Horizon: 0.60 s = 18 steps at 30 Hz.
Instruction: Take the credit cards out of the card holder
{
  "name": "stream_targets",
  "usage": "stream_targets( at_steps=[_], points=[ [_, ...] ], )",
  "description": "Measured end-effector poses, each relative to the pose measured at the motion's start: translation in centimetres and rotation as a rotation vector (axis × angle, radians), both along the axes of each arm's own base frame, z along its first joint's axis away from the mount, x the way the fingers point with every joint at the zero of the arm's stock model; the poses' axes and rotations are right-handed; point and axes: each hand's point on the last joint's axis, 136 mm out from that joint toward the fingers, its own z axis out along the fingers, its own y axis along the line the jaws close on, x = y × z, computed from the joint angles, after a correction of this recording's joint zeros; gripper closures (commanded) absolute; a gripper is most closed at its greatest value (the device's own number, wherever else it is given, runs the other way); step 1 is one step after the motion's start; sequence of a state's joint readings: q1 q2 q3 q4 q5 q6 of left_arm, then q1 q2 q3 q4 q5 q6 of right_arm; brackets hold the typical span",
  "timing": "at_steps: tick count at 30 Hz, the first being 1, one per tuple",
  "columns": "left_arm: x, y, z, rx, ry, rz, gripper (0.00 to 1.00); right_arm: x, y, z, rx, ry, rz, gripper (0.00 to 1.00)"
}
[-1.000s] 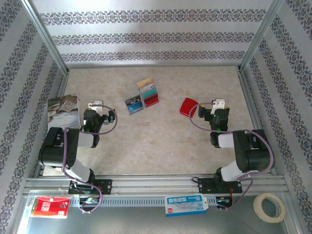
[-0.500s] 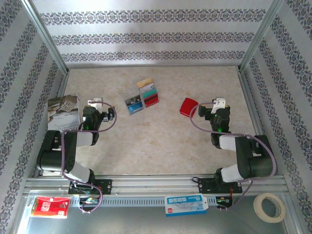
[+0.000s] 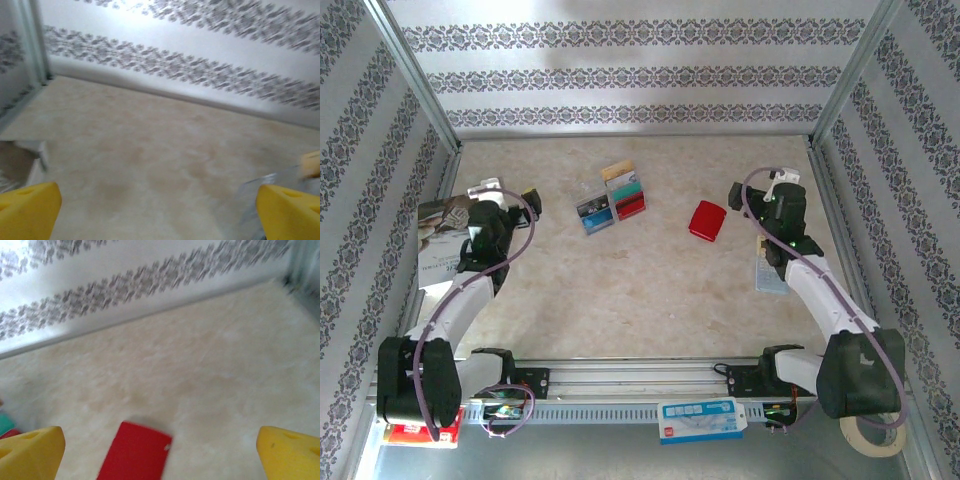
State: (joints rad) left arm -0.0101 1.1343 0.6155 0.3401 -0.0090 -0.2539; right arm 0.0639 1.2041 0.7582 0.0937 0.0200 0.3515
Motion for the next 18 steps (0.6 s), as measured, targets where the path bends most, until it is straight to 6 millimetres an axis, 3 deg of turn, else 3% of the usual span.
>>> stream_targets(
  at_steps=[4, 10, 14, 18],
  points=[
    [0.0, -3.1, -1.3, -0.123, 0.052, -0.153, 0.0, 0.6, 2.4, -3.7, 0.113, 0.155, 0.053, 0.16],
    [0.1, -6.5, -4.5, -0.341, 0.162, -0.28, 0.0, 2.3, 5.3, -9.2, 0.192, 0.364, 0.079, 0.23],
    [-0.1, -8.3, -5.5, -0.431, 0.213, -0.322, 0.0, 4.7, 6.4, -10.9, 0.203, 0.428, 0.081, 0.25],
    [0.0, -10.5, -5.2, -0.474, 0.24, -0.38, 0.0, 7.0, 7.9, -12.6, 0.203, 0.491, 0.099, 0.25]
  ],
)
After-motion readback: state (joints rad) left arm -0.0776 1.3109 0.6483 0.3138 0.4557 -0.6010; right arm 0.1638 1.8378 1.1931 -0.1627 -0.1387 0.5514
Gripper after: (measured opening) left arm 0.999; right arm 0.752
